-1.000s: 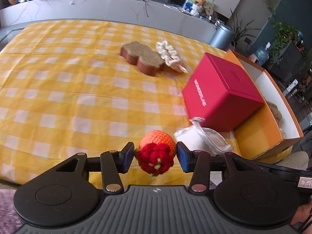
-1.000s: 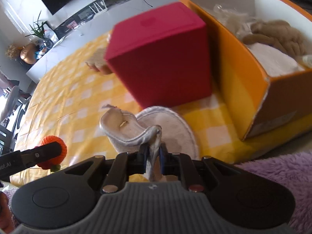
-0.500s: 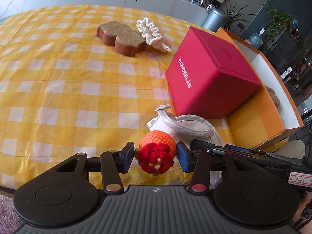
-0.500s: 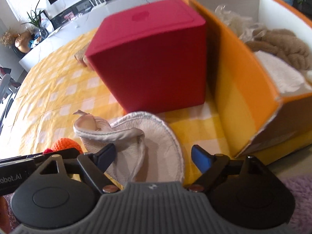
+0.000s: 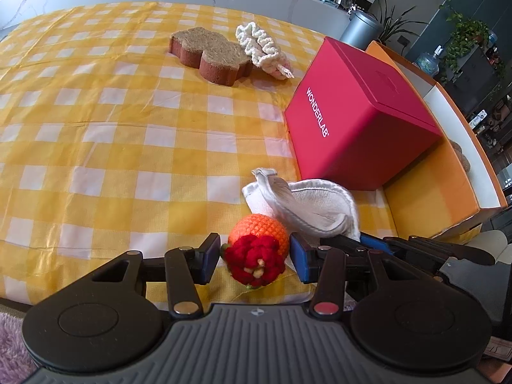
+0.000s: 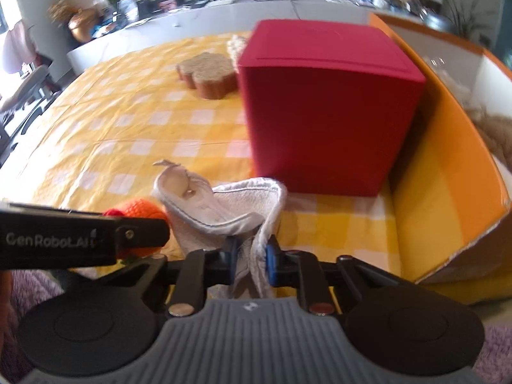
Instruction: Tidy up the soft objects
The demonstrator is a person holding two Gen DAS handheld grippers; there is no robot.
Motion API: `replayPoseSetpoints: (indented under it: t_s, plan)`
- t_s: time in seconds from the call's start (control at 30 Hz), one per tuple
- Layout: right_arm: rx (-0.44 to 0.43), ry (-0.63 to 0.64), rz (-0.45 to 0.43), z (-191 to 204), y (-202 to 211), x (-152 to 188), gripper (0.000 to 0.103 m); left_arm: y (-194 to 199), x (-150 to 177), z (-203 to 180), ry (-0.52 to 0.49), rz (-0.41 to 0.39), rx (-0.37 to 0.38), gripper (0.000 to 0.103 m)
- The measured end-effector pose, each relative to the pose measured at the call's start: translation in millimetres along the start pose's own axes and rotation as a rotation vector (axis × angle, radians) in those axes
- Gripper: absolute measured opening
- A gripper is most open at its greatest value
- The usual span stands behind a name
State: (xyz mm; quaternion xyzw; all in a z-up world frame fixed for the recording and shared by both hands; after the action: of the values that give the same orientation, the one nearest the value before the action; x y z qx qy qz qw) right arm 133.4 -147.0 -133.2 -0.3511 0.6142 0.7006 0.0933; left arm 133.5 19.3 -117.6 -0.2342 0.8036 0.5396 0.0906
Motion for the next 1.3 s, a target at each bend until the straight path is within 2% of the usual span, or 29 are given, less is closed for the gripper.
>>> replayPoseSetpoints:
  t_s: [0.3,0.7,1.0,1.3]
  plan:
    - [-0.014,0.018,-0.066,7.2,20.6,-4.4,0.010,30.1,2.0,5.4,0.002,-0.051,-0.015,0.054]
    - [-0.015,0.047,-0.212,17.7,89.5,-18.7,0.009,82.3,9.1,-12.9,-0.033,-0.137,0.008,0.054]
    - [0.022,0.002,-0.310,-5.7,144.9,-9.2,0.009,103.8,18.2,-57.8,-0.125,-0.173,0.065,0.054]
    - [0.112,-0.060,-0.365,-64.5,183.3,1.8,0.009,103.7,17.6,-120.3,-0.278,-0.181,0.116,0.054]
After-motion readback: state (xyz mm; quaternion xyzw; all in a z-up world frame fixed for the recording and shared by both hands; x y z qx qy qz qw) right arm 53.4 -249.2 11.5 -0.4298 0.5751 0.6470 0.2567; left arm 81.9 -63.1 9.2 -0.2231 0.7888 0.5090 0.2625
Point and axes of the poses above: each gripper's, at about its wrist camera, not at the fingertips, and y roughly against the way its jaws point, z to its left, x to its underside, the point moved 6 cm from there along -y, roughly the way its jaws point, and after that the axes turned 13 degrees about y, right-handed, at the moved point
